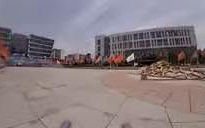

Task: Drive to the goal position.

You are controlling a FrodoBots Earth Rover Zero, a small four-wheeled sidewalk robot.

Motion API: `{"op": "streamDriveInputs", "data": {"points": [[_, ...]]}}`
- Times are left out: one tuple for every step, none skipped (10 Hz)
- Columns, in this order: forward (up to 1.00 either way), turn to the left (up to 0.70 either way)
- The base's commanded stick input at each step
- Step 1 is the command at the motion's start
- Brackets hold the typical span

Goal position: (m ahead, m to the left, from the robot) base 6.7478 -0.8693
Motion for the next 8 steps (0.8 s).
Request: {"op": "streamDriveInputs", "data": {"points": [[1.0,-0.08],[1.0,-0.01],[1.0,-0.15],[1.0,-0.09],[1.0,0.0],[1.0,-0.06],[1.0,-0.05],[1.0,0.0]]}}
